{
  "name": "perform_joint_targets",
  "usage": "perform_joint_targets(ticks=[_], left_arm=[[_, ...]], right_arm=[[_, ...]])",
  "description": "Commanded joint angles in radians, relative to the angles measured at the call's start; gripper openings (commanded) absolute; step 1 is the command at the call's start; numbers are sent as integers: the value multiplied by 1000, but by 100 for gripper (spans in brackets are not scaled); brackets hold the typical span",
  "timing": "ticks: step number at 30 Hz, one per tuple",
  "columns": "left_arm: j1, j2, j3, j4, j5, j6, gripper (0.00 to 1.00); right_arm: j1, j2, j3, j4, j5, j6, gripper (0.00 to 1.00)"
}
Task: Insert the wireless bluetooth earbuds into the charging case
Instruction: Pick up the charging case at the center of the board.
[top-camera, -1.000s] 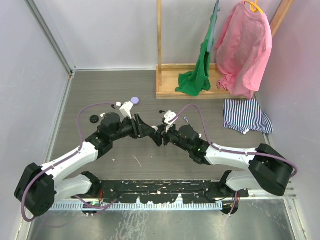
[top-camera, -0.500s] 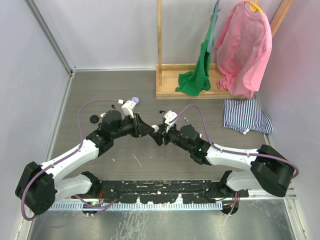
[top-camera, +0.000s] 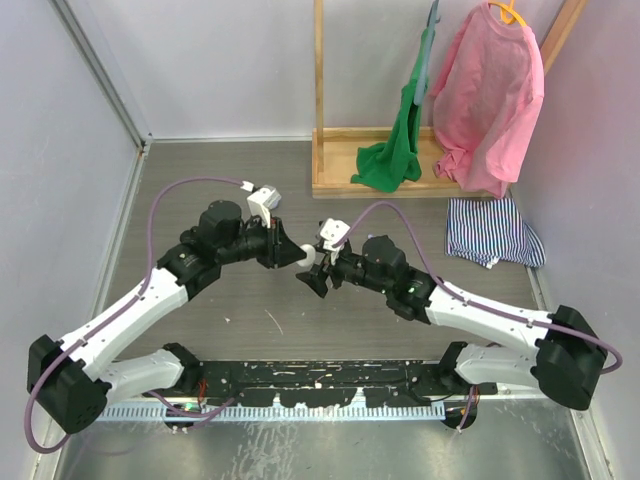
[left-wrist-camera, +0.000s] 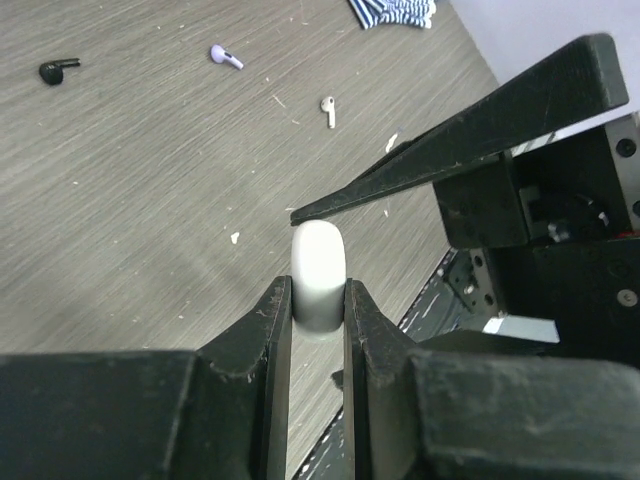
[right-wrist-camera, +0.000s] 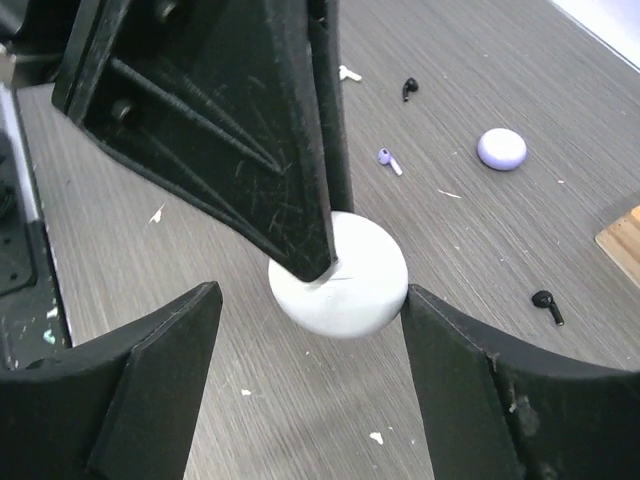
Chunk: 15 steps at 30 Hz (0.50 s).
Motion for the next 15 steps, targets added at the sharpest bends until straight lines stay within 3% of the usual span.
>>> perform_joint_targets(ticks=[1, 9, 15], left_arm=[[-4, -4, 115, -171, 21, 158, 4], [-4, 33, 273, -441, 86, 389, 1], [-4, 63, 347, -548, 154, 515, 0]], right_arm=[[-20, -54, 110, -197, -168, -125, 78], [-168, -39, 245, -406, -435, -196, 77], [-190, -20, 297, -435, -564, -216, 74]])
